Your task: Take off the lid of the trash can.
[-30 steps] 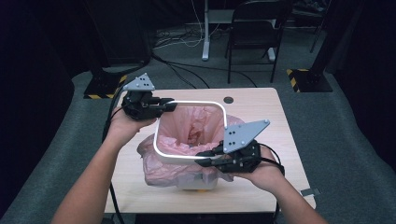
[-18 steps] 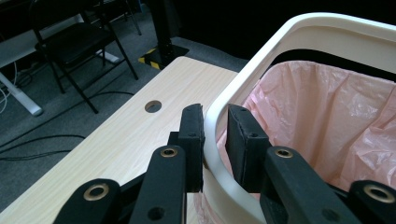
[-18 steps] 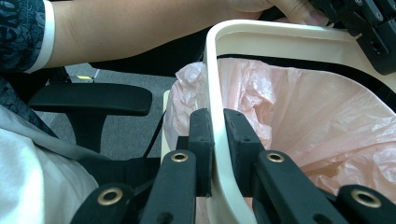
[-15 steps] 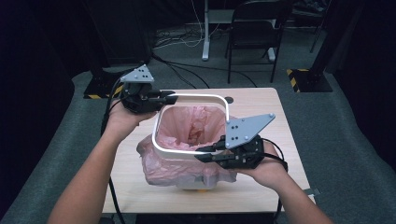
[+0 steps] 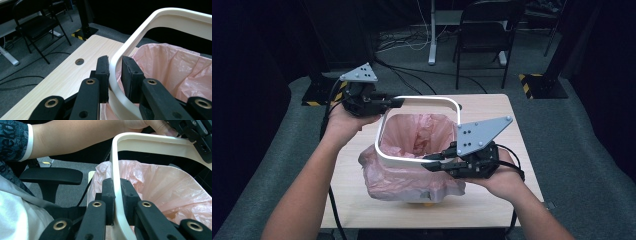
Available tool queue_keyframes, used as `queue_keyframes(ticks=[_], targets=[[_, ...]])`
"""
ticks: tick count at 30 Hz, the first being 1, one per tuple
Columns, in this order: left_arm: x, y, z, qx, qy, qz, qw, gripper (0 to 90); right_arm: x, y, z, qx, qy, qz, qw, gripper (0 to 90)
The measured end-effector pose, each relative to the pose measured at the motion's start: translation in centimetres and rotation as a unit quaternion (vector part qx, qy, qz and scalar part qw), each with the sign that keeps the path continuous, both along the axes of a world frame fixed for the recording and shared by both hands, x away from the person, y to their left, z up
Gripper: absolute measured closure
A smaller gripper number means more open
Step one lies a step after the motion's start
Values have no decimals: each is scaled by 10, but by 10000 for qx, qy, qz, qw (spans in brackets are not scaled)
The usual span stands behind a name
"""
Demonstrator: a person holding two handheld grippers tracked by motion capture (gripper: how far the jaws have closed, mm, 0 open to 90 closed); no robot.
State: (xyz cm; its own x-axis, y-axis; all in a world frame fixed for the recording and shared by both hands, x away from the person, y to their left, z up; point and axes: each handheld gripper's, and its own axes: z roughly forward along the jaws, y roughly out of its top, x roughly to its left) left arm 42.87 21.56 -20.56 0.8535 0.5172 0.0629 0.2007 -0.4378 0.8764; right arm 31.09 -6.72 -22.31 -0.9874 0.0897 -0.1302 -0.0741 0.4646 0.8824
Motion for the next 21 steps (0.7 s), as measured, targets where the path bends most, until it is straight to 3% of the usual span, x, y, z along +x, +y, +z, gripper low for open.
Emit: queue_keyframes(ticks=[7,10,14,21], targets=[[0,-4,4,-33,-18,-67,10000,760,-3,-2,4,-4,-13,-18,10000,831],[1,-6,4,-149,1,-107,9998,749,-6,-4,5,-22,-55,-60,10000,832],[1,-8,3,-195,-22,39,9998,558,-7,-7,3,-52,-97,-194,9998,833],[-3,-4,8,-511,-176,98,9985,437,-6,-16,-2,-21,-59,-412,9991,833]])
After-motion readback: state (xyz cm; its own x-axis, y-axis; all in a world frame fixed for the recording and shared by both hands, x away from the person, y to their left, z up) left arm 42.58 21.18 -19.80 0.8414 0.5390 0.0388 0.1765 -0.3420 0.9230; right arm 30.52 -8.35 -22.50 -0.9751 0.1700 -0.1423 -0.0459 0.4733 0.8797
